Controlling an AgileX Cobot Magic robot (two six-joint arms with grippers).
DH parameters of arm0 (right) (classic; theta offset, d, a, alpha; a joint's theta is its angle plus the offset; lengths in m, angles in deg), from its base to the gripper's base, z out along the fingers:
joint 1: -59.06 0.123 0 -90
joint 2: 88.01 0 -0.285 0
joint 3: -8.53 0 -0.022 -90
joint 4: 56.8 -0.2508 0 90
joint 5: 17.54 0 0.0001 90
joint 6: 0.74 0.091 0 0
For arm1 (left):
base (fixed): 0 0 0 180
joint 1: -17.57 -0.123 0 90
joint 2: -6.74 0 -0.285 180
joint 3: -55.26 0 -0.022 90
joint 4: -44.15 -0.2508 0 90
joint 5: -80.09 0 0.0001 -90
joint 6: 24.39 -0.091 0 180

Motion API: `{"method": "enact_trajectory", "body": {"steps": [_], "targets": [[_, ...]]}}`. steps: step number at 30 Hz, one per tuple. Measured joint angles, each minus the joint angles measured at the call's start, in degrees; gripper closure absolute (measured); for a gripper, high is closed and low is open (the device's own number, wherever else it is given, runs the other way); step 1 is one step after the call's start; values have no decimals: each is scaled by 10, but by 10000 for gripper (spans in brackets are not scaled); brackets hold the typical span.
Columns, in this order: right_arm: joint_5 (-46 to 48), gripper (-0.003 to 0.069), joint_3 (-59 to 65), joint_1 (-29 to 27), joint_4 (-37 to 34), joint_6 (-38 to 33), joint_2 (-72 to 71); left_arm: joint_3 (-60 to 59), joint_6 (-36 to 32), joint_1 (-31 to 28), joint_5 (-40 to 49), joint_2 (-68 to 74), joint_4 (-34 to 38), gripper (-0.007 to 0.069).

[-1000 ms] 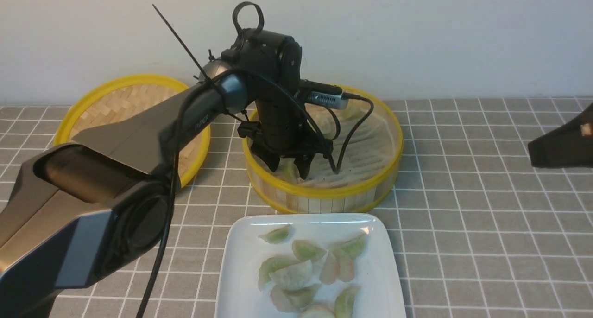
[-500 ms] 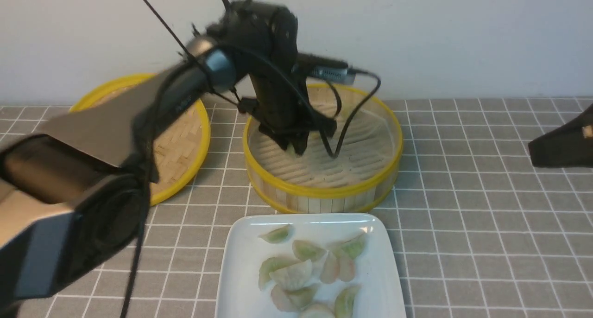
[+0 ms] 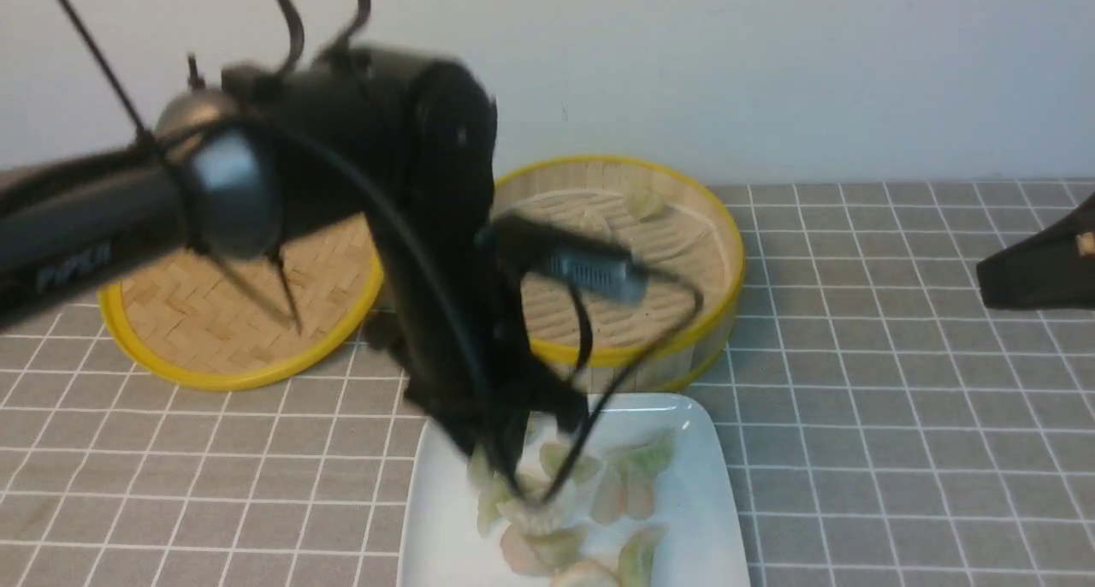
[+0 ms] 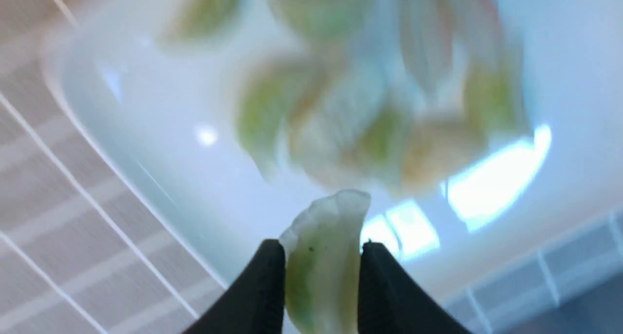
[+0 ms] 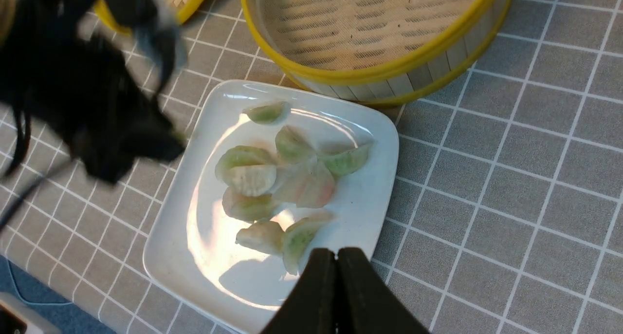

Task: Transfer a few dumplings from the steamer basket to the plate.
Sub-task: Use the left arm to put the dumpling into the plate, then use the right arm to grab a dumpling from inside the steamer

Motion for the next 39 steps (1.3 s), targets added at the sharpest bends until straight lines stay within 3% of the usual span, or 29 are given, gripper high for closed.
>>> {"method": "enact_trajectory", "body": {"steps": [3,10,15,19,22,25,29,31,34,39], "targets": [[0,670,0,0,0,-2,0,-67,0,29,-23,-6,8,451],[-1,670,0,0,0,-4,0,-86,0,42,-56,31,8,446],[-2,670,0,0,0,-6,0,-86,0,43,-58,50,7,312],[-11,670,0,0,0,-7,2,-79,0,43,-58,54,5,153],[-34,670,0,0,0,-8,12,-48,0,43,-51,54,-1,126],[-43,670,-9,0,-2,-8,41,-4,0,44,-20,53,-28,212],[-47,669,-61,19,1,-13,108,32,4,43,-11,23,-91,502],[-49,670,-100,37,9,-15,145,35,12,38,-10,0,-104,569],[-49,670,-172,70,24,-11,220,34,23,16,-4,-52,-104,620],[-50,669,-340,107,72,-1,391,20,29,-25,5,-153,-87,629]]}}
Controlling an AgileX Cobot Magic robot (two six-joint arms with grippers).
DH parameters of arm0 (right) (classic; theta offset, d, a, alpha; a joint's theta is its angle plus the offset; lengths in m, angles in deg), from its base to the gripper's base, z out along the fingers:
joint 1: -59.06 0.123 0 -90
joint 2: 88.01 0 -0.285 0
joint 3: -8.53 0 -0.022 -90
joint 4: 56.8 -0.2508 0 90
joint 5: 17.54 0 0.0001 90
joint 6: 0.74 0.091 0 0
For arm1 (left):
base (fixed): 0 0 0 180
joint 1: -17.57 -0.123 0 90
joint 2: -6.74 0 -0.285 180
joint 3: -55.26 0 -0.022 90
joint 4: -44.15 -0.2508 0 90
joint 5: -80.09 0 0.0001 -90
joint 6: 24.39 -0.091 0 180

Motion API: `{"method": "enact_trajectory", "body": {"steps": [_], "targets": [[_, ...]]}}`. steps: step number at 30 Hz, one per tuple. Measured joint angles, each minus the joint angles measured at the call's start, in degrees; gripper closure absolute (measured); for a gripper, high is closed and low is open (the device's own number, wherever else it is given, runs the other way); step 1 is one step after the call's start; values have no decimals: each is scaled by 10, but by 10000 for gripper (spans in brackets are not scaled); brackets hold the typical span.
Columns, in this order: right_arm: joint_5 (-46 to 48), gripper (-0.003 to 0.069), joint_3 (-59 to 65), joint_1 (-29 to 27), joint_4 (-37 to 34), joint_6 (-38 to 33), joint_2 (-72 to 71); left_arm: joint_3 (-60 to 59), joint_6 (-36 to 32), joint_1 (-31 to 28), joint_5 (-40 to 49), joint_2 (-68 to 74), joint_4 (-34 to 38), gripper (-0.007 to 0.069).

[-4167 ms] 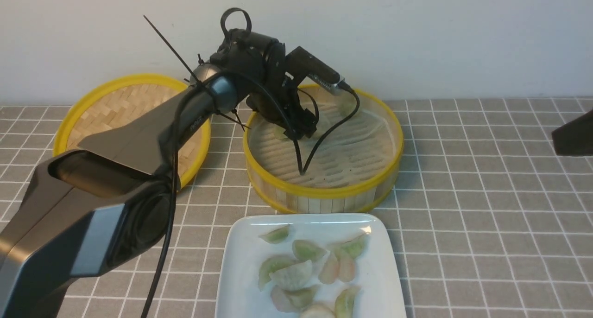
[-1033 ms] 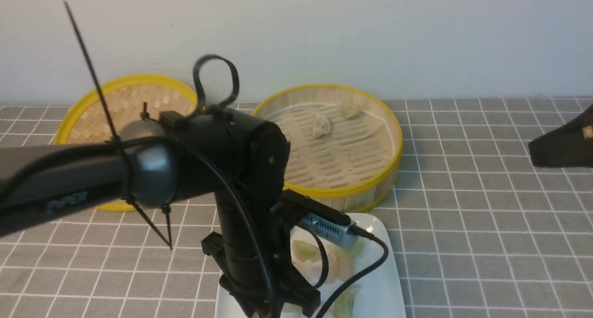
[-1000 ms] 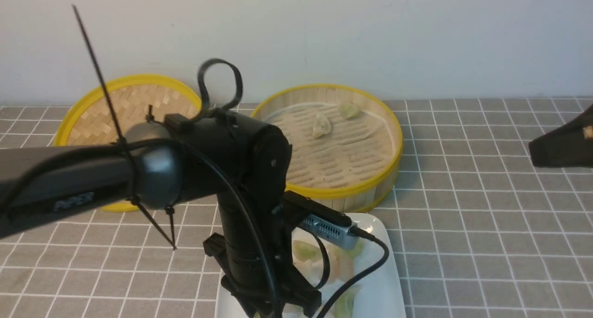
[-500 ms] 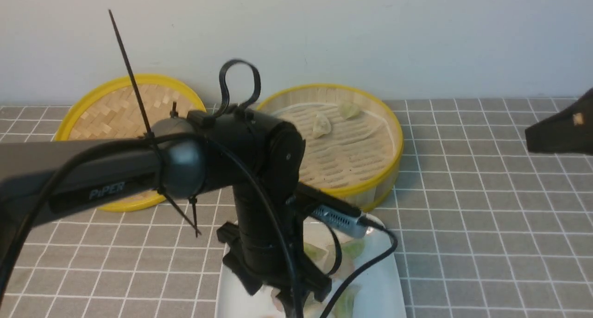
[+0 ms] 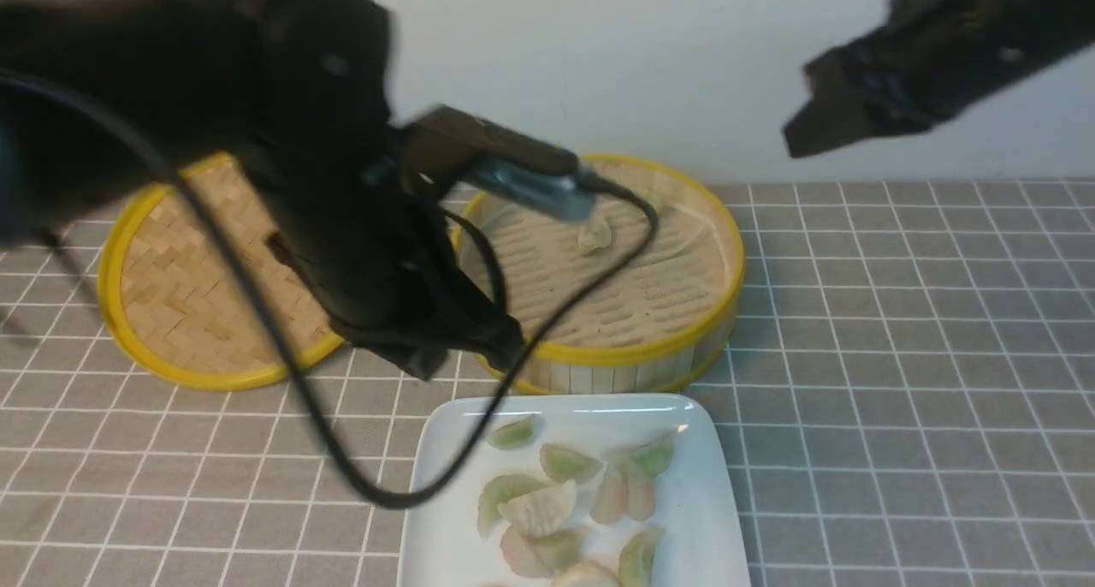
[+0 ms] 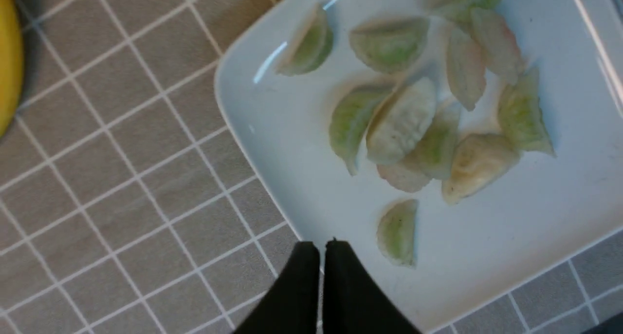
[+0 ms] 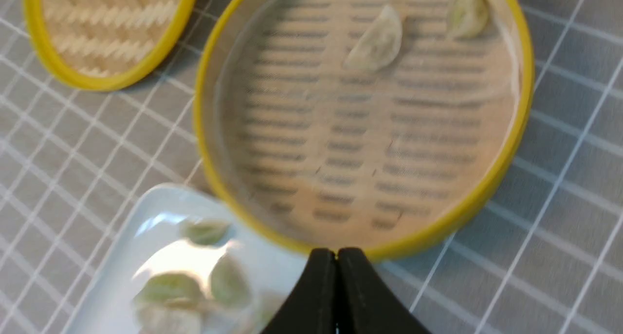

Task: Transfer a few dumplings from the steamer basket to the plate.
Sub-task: Use the right arm to grab a dumpling from inside the steamer

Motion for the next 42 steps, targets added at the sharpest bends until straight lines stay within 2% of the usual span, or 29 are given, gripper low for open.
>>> {"method": "enact_trajectory", "body": {"steps": [8,13,16,17,23,27,38,42], "targets": [[2,650,-202,29,59,27,221,-51,0,-27,7,-127,1,629],[9,597,-329,35,71,40,348,-73,4,-37,16,-210,-13,629],[-6,550,-371,35,72,40,391,-73,6,-37,16,-244,-26,629],[-18,511,-390,35,72,40,412,-73,11,-37,16,-269,-40,629],[-65,382,-399,35,73,40,447,-73,34,-37,18,-333,-87,629],[-101,334,-402,35,69,40,457,-73,39,-37,20,-358,-108,629],[-129,339,-402,41,58,40,478,-73,41,-37,28,-367,-112,629],[-124,410,-403,41,68,51,479,-73,41,-37,28,-368,-114,629]]}}
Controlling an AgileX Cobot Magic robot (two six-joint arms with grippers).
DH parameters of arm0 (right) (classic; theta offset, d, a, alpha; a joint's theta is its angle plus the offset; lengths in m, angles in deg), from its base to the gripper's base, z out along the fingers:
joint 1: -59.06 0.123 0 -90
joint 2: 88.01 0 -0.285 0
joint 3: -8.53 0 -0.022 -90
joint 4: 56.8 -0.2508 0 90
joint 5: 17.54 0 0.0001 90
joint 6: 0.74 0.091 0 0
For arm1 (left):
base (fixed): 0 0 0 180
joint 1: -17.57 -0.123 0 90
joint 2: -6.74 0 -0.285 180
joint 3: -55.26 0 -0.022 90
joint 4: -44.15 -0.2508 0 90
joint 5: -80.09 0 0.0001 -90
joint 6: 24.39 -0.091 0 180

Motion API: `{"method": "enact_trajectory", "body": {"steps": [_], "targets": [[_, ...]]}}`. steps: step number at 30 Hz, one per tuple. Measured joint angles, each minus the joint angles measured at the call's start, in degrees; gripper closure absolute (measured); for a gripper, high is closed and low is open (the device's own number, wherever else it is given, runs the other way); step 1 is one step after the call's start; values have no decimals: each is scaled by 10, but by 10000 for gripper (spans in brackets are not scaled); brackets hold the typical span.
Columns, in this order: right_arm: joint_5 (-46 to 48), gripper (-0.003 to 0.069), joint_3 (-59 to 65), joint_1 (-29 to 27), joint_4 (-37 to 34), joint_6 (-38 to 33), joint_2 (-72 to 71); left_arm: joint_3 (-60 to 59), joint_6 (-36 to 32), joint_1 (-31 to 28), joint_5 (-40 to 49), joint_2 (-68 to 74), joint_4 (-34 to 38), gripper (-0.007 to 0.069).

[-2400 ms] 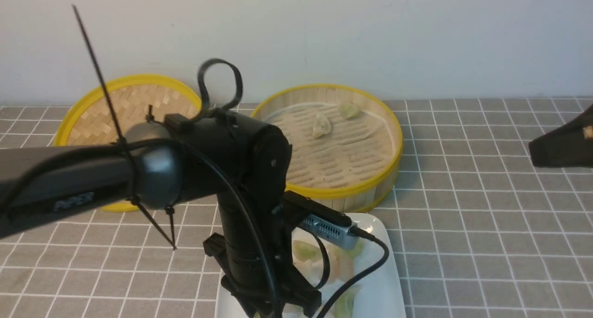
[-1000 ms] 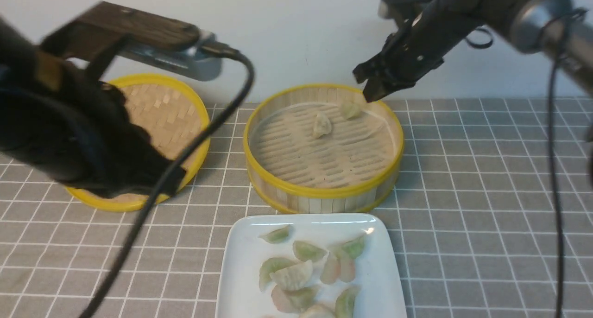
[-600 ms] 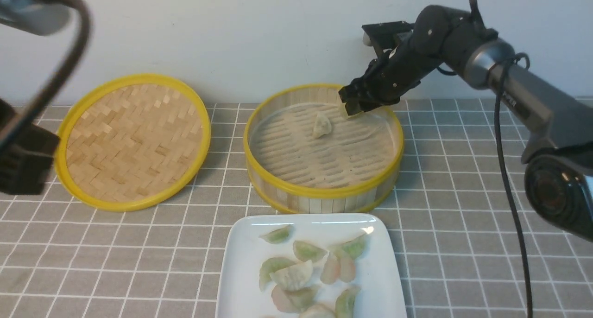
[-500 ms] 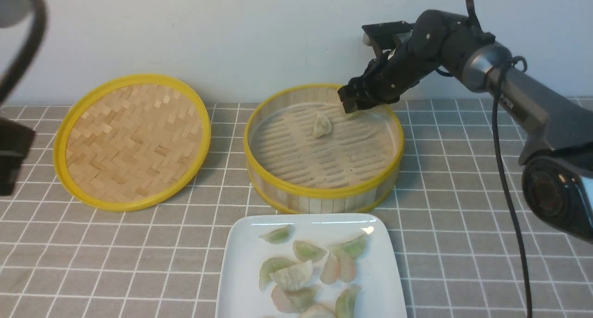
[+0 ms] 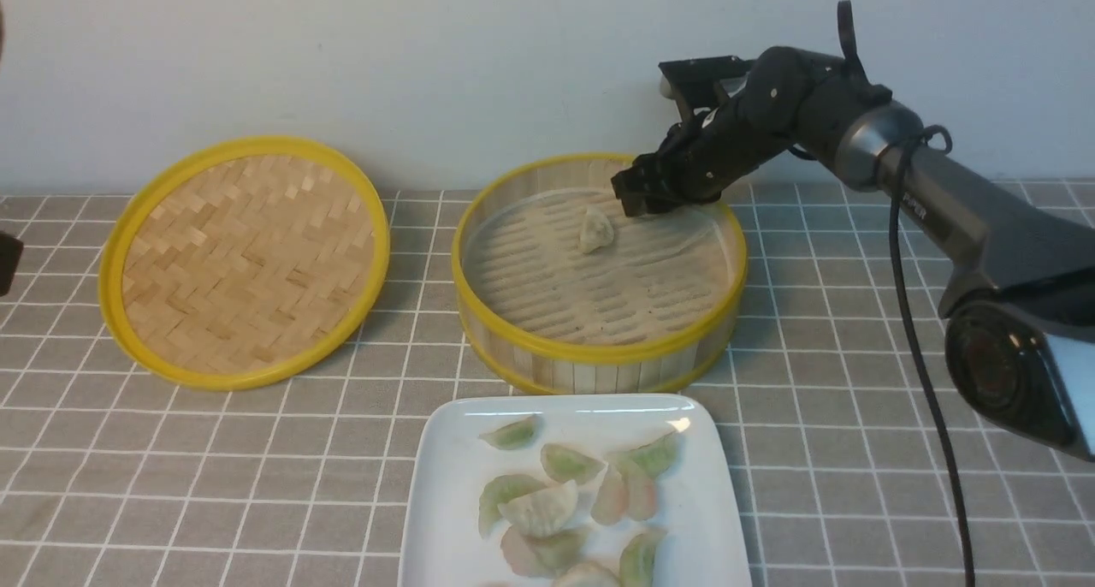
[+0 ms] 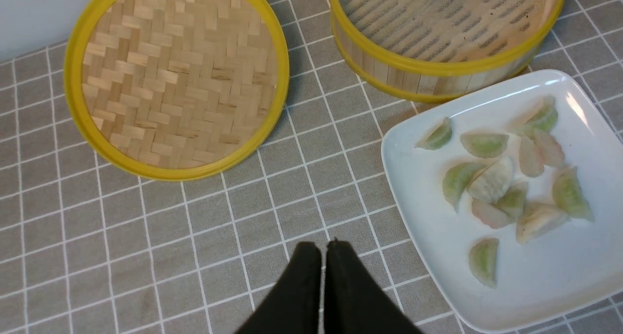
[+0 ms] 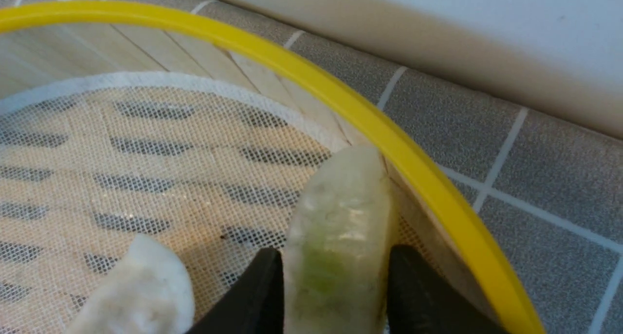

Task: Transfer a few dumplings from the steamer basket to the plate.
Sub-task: Use the right arm to grab a dumpling from inside the steamer, then use the right arm to put the dumpling into the plate

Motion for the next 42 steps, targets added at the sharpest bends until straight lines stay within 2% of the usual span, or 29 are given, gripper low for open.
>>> {"method": "enact_trajectory", "body": {"steps": [3,9,15,19,25,28,33,36,37,42], "targets": [[10,463,-2,0,11,16,1,0,0,0,0,0,0,629],[25,460,-4,0,19,34,-2,0,0,0,0,0,0,629],[112,460,0,0,35,34,-41,0,0,0,0,0,-1,629],[163,460,0,0,15,25,-99,0,0,0,0,0,-4,629],[171,460,3,0,-8,27,-157,0,0,0,0,0,-4,629],[171,460,63,2,-32,34,-219,0,4,0,0,0,-2,629],[170,460,218,25,-31,25,-350,-5,6,0,0,0,27,629],[170,460,375,69,-30,14,-452,-24,6,0,1,0,37,629],[170,460,383,75,-30,13,-456,-25,6,0,1,0,37,629],[170,460,584,154,-28,10,-532,-68,5,0,1,2,37,629]]}}
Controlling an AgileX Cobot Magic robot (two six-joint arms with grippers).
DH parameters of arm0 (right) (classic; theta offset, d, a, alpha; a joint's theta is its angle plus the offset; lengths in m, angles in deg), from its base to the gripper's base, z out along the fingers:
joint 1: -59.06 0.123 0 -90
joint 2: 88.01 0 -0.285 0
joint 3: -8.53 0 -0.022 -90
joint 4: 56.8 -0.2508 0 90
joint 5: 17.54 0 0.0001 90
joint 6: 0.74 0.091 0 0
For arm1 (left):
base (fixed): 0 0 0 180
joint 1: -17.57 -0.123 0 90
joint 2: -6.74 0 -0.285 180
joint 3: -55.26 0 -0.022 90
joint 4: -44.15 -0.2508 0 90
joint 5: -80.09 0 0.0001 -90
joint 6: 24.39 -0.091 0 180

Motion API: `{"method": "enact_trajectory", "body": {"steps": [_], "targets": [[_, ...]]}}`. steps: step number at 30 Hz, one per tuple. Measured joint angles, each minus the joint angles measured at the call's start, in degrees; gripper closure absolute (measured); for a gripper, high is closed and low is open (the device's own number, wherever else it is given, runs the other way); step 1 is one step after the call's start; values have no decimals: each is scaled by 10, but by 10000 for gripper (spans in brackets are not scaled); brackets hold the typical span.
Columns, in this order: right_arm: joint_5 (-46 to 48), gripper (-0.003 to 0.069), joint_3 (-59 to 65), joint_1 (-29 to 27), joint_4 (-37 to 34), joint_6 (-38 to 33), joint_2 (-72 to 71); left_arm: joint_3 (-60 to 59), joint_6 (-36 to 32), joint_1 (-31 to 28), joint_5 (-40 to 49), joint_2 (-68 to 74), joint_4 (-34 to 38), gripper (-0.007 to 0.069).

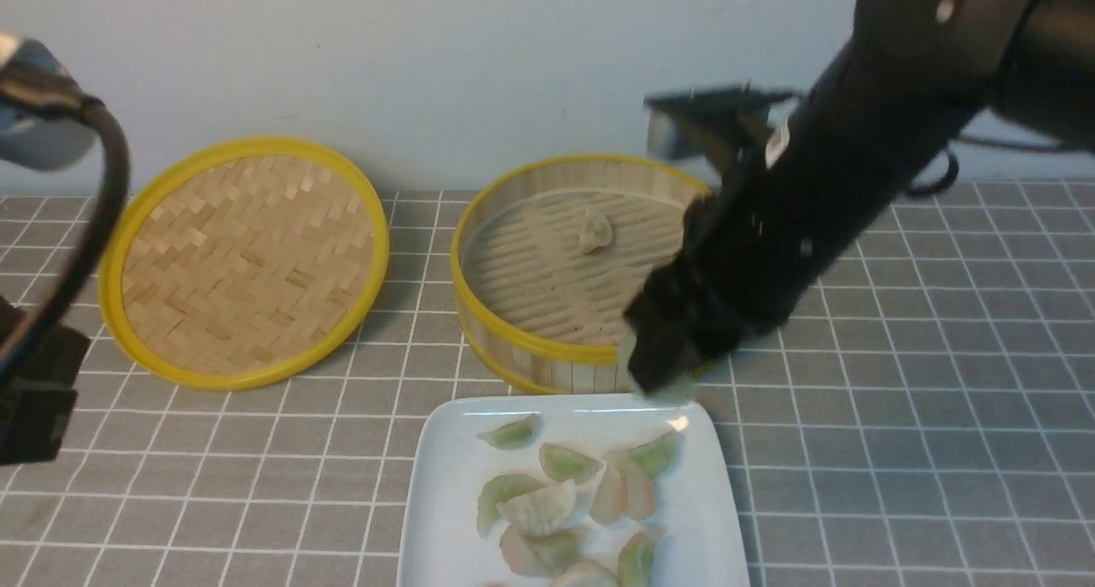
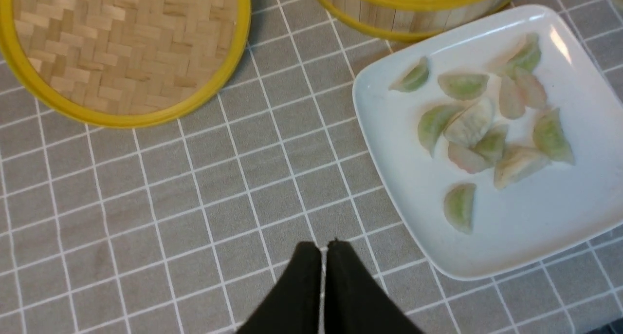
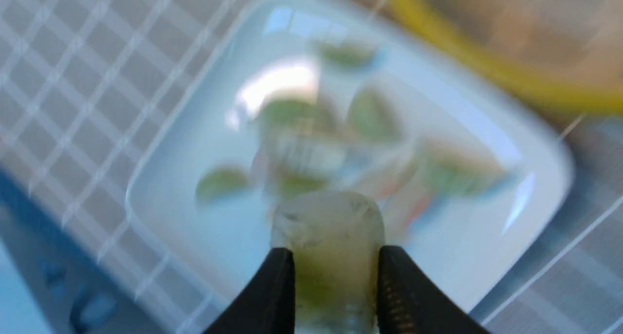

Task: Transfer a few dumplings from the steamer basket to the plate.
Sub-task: Use the right arm to put the dumpling into the plate

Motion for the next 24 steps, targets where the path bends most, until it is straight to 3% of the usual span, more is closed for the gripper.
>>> {"method": "enact_trajectory", "body": {"steps": [6,13,17,19,24], "targets": [[-39,460,127,73,0,35,-13,-18,-1,0,-6,12,0,629],[-107,459,159,105,-1,36,15,-22,-1,0,-17,23,0,629],[-136,388,159,105,-3,36,36,-22,-1,0,-24,24,1,629],[-141,286,159,105,-6,36,45,-22,-1,0,-25,24,1,629],[-136,145,121,105,21,38,46,-22,-1,0,-25,24,1,629]]}}
